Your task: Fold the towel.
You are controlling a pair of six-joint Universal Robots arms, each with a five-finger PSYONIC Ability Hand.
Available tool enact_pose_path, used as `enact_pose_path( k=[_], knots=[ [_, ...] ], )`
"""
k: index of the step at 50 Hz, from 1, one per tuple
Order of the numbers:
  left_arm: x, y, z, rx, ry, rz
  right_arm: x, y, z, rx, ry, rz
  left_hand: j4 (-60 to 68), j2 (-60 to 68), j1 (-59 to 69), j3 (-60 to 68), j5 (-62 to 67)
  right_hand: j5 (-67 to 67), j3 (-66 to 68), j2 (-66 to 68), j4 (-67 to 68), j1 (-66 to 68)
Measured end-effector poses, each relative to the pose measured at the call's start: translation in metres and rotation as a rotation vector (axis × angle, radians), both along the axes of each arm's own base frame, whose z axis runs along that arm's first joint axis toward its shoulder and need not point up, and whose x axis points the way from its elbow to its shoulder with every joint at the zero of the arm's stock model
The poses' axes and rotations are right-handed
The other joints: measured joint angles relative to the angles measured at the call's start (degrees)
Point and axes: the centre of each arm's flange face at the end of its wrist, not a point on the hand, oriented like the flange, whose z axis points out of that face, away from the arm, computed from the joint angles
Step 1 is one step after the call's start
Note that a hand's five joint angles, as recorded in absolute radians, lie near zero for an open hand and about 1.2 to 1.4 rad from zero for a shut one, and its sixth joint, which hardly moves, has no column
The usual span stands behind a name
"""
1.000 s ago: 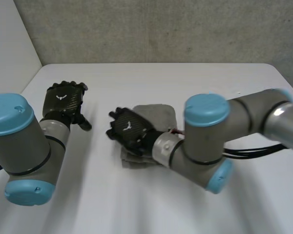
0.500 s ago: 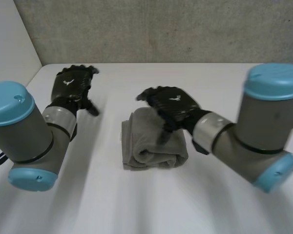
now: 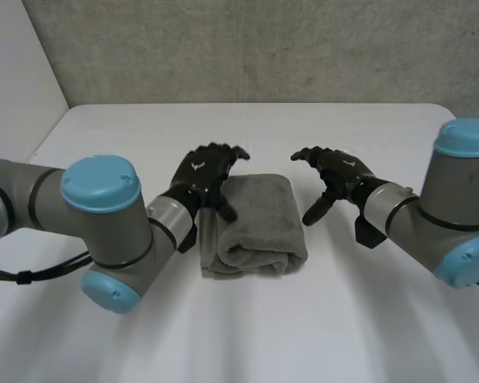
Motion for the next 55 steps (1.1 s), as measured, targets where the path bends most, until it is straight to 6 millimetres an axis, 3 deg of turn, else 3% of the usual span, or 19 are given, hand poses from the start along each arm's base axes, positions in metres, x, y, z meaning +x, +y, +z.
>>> enact_pose_path(
  k=[6,14,27,38,46,55],
  knots=[
    [0.008,0.003,-0.013,0.033,-0.053,0.011,0.009,-0.014,-0.026,0.048,0.007,0.005,0.0,0.0,0.0,0.0,0.0,0.0,0.0,0.0,0.0,0.0],
    [0.02,0.009,-0.026,0.05,-0.134,0.019,0.026,-0.008,-0.049,0.098,0.024,0.046,0.0,0.0,0.0,0.0,-0.05,0.0,0.0,0.0,0.0,-0.01],
    [0.028,0.015,-0.041,0.062,-0.201,0.017,0.037,0.0,-0.057,0.093,0.052,0.09,0.0,0.0,0.0,0.0,-0.09,0.0,0.0,-0.17,0.0,-0.55],
    [0.032,0.008,-0.037,0.0,-0.266,0.072,0.041,0.002,-0.054,0.06,0.088,0.114,0.0,-0.13,-0.09,0.0,-0.99,0.0,0.0,-0.17,0.0,-0.56],
    [0.036,0.009,-0.001,-0.056,-0.244,0.116,0.038,0.011,-0.011,0.004,0.083,0.117,0.0,-6.35,-3.63,0.0,-8.63,0.0,0.0,-0.17,0.0,-0.57],
    [0.045,0.02,0.067,-0.101,-0.184,0.138,0.015,0.023,0.057,-0.159,0.101,0.052,0.0,-6.85,-3.69,0.0,-8.74,0.0,0.0,-0.17,0.0,-0.57]
  ],
)
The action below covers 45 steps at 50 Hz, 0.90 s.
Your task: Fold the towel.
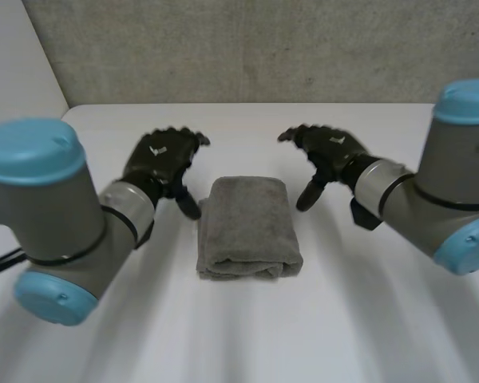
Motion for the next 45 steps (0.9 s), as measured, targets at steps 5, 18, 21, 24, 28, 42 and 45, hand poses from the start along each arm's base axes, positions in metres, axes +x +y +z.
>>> enact_pose_path(
  k=[5,18,21,24,28,42,45],
  knots=[
    [0.01,0.0,0.035,-0.033,0.052,0.039,-0.017,0.001,0.026,-0.068,0.001,-0.093,0.0,-0.02,0.0,0.0,-0.09,0.0,0.0,0.0,0.0,0.08],
    [0.041,-0.015,0.065,-0.029,0.09,0.198,-0.037,0.001,0.05,-0.161,0.052,-0.283,0.0,4.68,2.97,0.0,6.3,0.0,0.0,0.0,0.0,0.1],
    [0.041,-0.015,0.065,-0.024,0.087,0.201,-0.037,0.001,0.049,-0.167,0.067,-0.287,0.0,19.6,16.63,0.0,19.89,0.0,0.0,0.0,0.0,0.1],
    [0.041,-0.015,0.064,-0.023,0.087,0.198,-0.037,0.001,0.048,-0.167,0.076,-0.286,0.0,43.37,39.8,0.0,43.69,0.0,0.0,0.0,0.0,0.1],
    [0.038,-0.014,0.064,-0.023,0.092,0.187,-0.036,0.002,0.046,-0.165,0.082,-0.281,0.0,59.2,58.83,0.0,62.23,0.0,0.0,0.0,0.0,0.1],
    [0.037,-0.013,0.063,-0.019,0.119,0.179,-0.036,0.002,0.047,-0.166,0.078,-0.279,0.0,46.54,46.52,0.0,49.28,0.0,0.0,0.0,0.0,0.1],
    [0.037,-0.013,0.063,-0.022,0.121,0.18,-0.036,0.002,0.048,-0.167,0.078,-0.28,0.0,14.94,15.22,0.0,17.5,0.0,0.0,0.0,0.0,0.1]
  ],
)
